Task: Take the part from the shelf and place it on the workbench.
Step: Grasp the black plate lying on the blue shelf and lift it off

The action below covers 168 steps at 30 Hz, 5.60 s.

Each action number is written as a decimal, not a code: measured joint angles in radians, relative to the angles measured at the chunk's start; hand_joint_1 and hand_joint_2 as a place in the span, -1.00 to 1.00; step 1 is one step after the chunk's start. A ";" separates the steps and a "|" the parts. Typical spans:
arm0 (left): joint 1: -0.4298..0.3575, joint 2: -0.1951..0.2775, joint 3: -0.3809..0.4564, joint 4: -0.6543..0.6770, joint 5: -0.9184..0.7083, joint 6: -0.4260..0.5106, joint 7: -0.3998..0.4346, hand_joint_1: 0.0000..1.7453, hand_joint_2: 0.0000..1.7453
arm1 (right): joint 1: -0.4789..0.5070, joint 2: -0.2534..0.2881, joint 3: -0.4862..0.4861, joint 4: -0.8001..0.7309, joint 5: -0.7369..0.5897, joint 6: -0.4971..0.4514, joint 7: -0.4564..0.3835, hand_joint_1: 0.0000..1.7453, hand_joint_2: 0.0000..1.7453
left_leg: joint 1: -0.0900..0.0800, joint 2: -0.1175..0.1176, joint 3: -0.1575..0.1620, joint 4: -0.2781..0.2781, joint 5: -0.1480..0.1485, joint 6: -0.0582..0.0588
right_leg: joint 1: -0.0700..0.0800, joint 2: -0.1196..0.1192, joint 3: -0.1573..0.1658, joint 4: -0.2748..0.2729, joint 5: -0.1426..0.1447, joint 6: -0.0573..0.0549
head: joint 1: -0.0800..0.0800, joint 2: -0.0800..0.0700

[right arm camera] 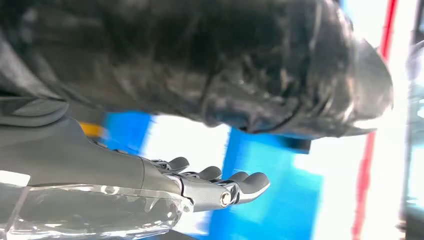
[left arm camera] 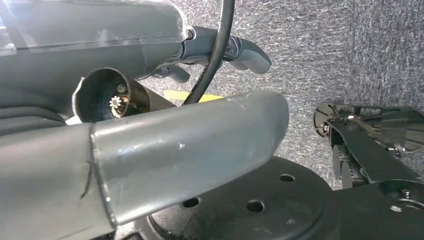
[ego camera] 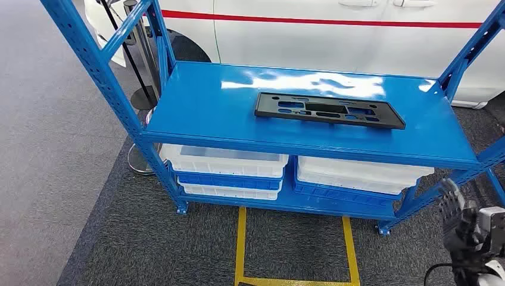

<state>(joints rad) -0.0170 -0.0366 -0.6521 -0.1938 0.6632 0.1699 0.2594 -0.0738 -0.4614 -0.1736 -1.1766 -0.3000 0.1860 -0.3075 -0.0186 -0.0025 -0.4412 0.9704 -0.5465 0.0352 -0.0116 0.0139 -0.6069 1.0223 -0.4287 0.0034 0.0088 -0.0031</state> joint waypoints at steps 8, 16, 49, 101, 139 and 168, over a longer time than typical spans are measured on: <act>-0.007 0.000 -0.039 0.005 0.006 -0.019 0.006 -1.00 -1.00 | -0.126 -0.055 0.018 -0.161 0.124 -0.044 0.036 -1.00 1.00 | 0.000 -0.001 0.000 0.000 0.002 0.002 | 0.000 -0.001 0.000 0.000 0.000 0.001 | 0.000 0.000; -0.013 0.001 -0.080 0.010 0.005 -0.039 0.019 -1.00 -1.00 | -0.204 -0.096 0.117 -0.278 0.358 -0.110 0.071 -1.00 -1.00 | 0.000 -0.001 -0.001 0.000 0.002 0.002 | 0.000 -0.002 0.000 0.000 0.000 0.001 | 0.000 0.000; -0.039 0.027 -0.257 0.029 -0.020 -0.103 0.050 -1.00 -1.00 | -0.392 -0.189 0.603 -0.331 1.111 -0.206 0.261 -1.00 -1.00 | 0.003 0.000 -0.004 -0.006 0.014 0.033 | 0.000 -0.003 -0.023 0.037 0.010 0.025 | 0.000 0.000; -0.042 0.029 -0.281 0.042 0.034 -0.082 0.014 -1.00 -1.00 | -0.320 -0.179 0.617 -0.281 0.989 -0.074 0.249 -1.00 -1.00 | 0.028 -0.004 -0.219 0.316 -0.078 -0.037 | -0.008 -0.009 -0.028 -0.017 0.031 -0.009 | -0.003 0.000; -0.036 0.024 -0.281 0.042 0.126 -0.064 0.026 -1.00 -1.00 | -0.153 -0.473 0.085 -0.624 -0.024 0.178 0.268 -1.00 1.00 | 0.023 -0.010 -0.146 0.061 0.075 -0.001 | -0.023 -0.009 -0.001 -0.016 0.001 0.060 | -0.002 0.000; -0.042 0.024 -0.327 0.042 0.152 -0.070 0.021 -1.00 -1.00 | 0.259 -0.430 0.281 -0.687 0.700 0.079 0.178 -1.00 1.00 | 0.025 -0.007 -0.142 0.061 0.074 -0.003 | -0.021 -0.006 0.000 -0.013 -0.002 0.056 | -0.003 0.000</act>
<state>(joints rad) -0.0589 -0.0129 -0.9789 -0.1522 0.8152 0.1000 0.2807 0.1848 -0.8912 0.1074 -1.8640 0.3997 0.2648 -0.1293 0.0067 -0.0095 -0.5836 1.0311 -0.4727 0.0322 -0.0325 0.0078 -0.6069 1.0091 -0.4305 0.0595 0.0062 -0.0031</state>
